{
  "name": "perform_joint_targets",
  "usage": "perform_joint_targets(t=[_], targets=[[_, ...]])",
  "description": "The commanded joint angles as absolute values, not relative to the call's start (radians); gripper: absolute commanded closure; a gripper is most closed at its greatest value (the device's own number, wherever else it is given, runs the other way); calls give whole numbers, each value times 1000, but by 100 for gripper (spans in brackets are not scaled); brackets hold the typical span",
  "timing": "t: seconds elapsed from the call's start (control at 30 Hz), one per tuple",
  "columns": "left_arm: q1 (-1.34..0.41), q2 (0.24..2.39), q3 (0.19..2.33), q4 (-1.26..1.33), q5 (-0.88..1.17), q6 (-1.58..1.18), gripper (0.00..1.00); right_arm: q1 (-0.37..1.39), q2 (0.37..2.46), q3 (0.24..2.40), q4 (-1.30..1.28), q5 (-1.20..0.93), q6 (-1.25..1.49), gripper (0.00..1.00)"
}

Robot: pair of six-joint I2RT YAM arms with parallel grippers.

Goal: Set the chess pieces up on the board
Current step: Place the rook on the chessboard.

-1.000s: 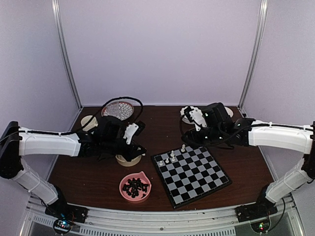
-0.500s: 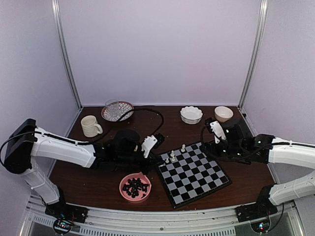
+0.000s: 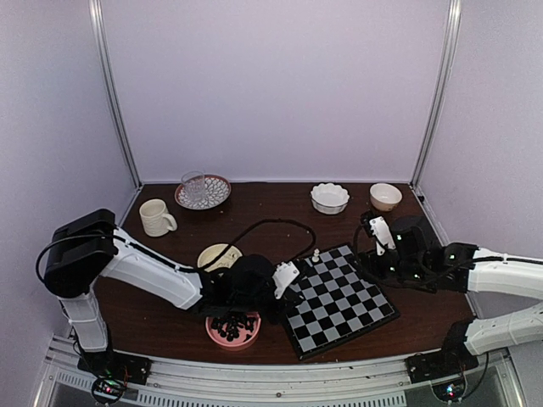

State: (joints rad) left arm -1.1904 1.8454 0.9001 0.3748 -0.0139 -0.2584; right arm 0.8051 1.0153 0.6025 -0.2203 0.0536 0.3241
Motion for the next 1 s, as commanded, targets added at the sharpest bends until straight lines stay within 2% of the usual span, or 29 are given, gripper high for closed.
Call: perform_joint_targets(t=[0.0, 0.3, 0.53, 0.6, 0.97], targets=[[-1197, 1902, 956, 463, -27, -240, 95, 800, 1009, 585, -191, 79, 341, 60], [-1206, 1973, 1006, 433, -57, -214, 94, 799, 1038, 588, -180, 74, 341, 60], [-1205, 1956, 995, 416, -50, -219, 67, 799, 1052, 593, -181, 45, 342, 56], [-1206, 1944, 990, 416, -51, -219, 63, 799, 1055, 596, -183, 32, 338, 56], [-1202, 1711, 947, 249, -102, -245, 59, 817, 1102, 672, -269, -90, 330, 58]])
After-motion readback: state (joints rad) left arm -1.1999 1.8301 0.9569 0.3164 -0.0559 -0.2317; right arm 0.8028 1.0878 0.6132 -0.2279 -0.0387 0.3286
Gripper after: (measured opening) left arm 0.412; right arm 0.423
